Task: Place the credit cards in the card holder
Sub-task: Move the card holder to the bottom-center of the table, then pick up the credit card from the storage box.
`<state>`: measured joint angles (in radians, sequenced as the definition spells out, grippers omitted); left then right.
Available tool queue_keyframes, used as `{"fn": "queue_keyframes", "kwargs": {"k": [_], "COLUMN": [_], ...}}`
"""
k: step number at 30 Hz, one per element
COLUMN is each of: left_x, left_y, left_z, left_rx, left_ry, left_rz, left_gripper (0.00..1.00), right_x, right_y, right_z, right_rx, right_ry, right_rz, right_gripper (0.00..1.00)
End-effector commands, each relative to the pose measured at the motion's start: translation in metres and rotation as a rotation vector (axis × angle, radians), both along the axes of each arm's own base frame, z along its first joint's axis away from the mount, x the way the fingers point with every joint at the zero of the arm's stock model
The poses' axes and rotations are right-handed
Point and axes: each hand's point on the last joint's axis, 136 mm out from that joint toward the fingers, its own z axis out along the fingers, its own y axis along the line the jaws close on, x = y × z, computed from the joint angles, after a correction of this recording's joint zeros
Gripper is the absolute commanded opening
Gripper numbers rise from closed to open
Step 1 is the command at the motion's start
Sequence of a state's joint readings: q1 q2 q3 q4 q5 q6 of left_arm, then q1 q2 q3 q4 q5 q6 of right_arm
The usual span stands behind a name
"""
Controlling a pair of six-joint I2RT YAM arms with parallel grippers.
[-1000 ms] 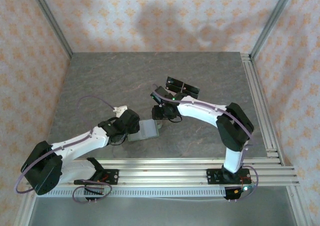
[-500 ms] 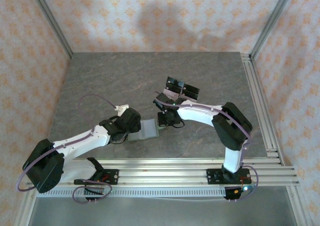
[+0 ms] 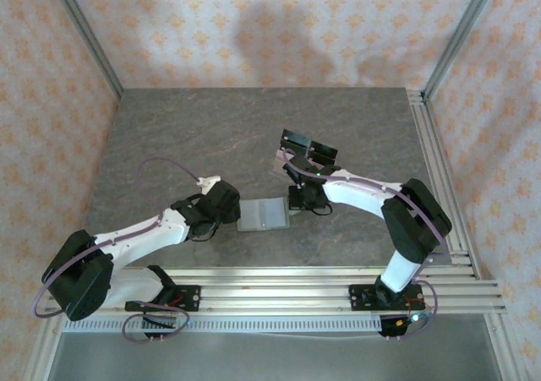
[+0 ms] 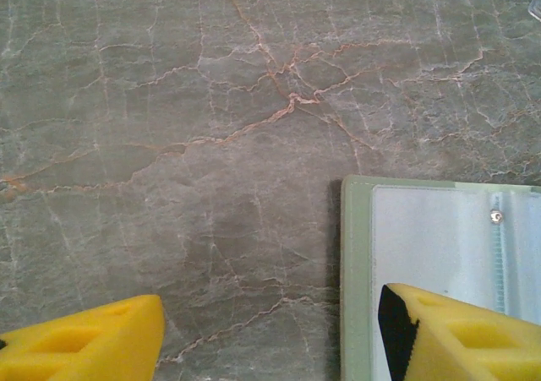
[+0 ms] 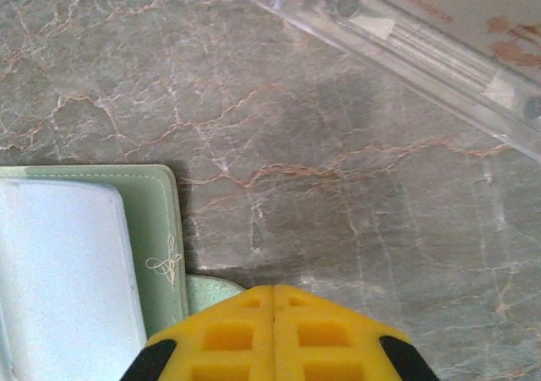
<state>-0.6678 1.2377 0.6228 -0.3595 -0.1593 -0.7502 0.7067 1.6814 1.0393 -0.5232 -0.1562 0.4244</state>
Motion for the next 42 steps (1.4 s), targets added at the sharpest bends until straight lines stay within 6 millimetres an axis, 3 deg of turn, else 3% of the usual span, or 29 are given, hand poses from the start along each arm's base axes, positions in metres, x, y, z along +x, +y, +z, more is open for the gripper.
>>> {"fn": "queue_keyframes", "kwargs": {"k": [1,4,8,12,17,26,42], "left_x": [0.009,0.011,0.014,0.017,0.020,0.023,0.019], "left_y": [-0.011,-0.014,-0.016,-0.013,-0.004,0.007,0.010], "left_z": [0.011,0.011,0.014,0.020,0.027,0.030,0.018], "left_rx": [-0.017,-0.014,-0.009,0.016,0.051,0.055,0.035], "left_ry": [-0.029,-0.028,-0.032,-0.045,-0.058,-0.050,-0.029], "left_rz": [-0.023,-0.028,-0.034,-0.031,-0.018,0.002,0.013], "left_gripper": [0.69,0.70,0.73,0.80,1.00,1.00,1.00], "right_x": [0.002,0.006,0.021,0.040,0.058,0.073,0.092], "right_y": [-0.002,0.003,-0.002,-0.019,-0.034,-0.045,-0.052], "right_z": [0.013,0.042,0.092,0.108,0.101,0.068,0.036], "right_rx": [0.002,0.026,0.012,-0.047,-0.139,-0.327,-0.451], "right_ry": [-0.032,-0.068,-0.160,-0.191,-0.195,-0.145,-0.128], "right_rz": [0.032,0.079,0.125,0.158,0.247,0.387,0.405], "right_gripper": [0.24,0.44,0.52,0.56,0.56,0.50,0.45]}}
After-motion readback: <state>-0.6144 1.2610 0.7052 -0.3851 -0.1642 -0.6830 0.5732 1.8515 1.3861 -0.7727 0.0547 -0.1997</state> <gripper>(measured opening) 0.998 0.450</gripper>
